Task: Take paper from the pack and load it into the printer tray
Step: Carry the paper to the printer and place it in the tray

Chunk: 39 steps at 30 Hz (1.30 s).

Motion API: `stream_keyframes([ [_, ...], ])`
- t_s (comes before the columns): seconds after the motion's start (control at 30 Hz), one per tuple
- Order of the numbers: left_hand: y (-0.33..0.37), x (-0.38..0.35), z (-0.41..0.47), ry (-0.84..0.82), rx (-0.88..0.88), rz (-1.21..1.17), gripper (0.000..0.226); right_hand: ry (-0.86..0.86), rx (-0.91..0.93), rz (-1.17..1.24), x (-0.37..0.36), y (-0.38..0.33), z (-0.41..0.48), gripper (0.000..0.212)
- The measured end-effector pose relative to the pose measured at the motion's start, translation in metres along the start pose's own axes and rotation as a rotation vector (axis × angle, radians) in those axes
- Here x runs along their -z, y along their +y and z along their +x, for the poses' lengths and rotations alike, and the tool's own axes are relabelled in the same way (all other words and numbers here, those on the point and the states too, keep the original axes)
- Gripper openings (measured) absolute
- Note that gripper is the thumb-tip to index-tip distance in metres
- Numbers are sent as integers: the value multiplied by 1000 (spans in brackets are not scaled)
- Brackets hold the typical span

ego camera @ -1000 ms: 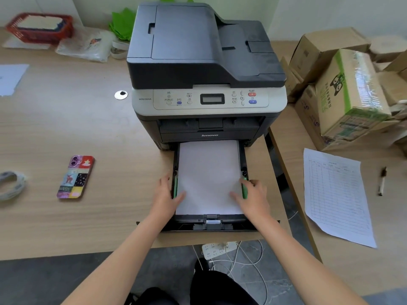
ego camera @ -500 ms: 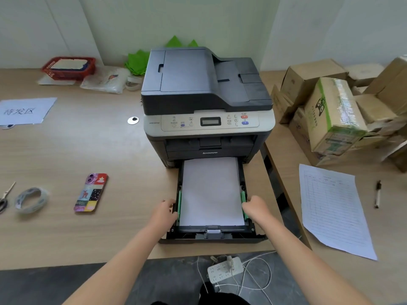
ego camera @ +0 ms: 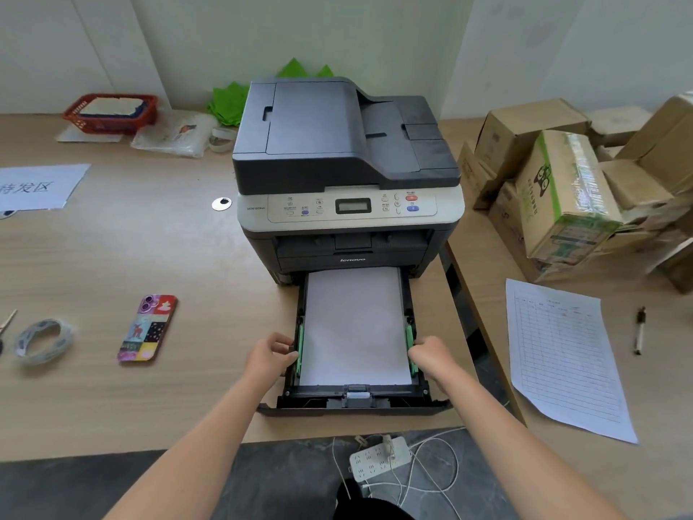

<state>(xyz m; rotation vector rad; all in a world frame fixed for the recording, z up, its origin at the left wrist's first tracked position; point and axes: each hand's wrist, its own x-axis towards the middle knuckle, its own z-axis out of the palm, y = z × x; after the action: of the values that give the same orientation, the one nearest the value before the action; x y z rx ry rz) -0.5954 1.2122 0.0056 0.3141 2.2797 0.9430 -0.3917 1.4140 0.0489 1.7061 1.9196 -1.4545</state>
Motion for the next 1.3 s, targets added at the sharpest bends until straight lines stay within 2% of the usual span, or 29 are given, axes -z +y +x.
stream_keyframes([
  [0.17,-9,3,4,-95,64,-206,21,52,-34,135,-3,3,7,41],
  [0.27,-14,3,8,-149,96,-302,23,32,-18,168,-4,8,6,66],
  [0.37,-15,1,10,-186,101,-308,22,15,32,134,-4,12,0,68],
  [0.5,-9,0,12,-209,78,-200,22,-1,69,55,-4,12,-5,68],
  [0.63,6,1,-1,-39,-59,22,38,-72,143,-64,5,15,-7,63],
  [0.7,7,3,-11,3,-161,73,38,-100,209,-190,12,21,-12,73],
  [0.77,3,4,-18,-40,-219,159,33,-177,231,-315,17,28,-16,87],
  [0.83,-1,3,-24,-82,-225,271,31,-252,216,-317,15,35,-16,92],
  [0.87,-2,2,-26,-84,-228,298,28,-234,226,-281,11,37,-15,89],
  [0.93,-2,-2,-32,-80,-245,321,23,-93,269,-155,3,35,-13,77],
  [1.03,-2,-5,-36,-69,-231,327,30,-7,281,-100,0,35,-13,66],
  [1.1,-4,-6,-36,-70,-210,310,36,-63,297,-176,3,42,-16,76],
  [1.2,-3,-9,-35,-138,-131,233,45,-214,320,-258,9,50,-23,102],
  [1.3,-2,-10,-40,-217,-86,197,51,-248,347,-330,8,52,-24,113],
])
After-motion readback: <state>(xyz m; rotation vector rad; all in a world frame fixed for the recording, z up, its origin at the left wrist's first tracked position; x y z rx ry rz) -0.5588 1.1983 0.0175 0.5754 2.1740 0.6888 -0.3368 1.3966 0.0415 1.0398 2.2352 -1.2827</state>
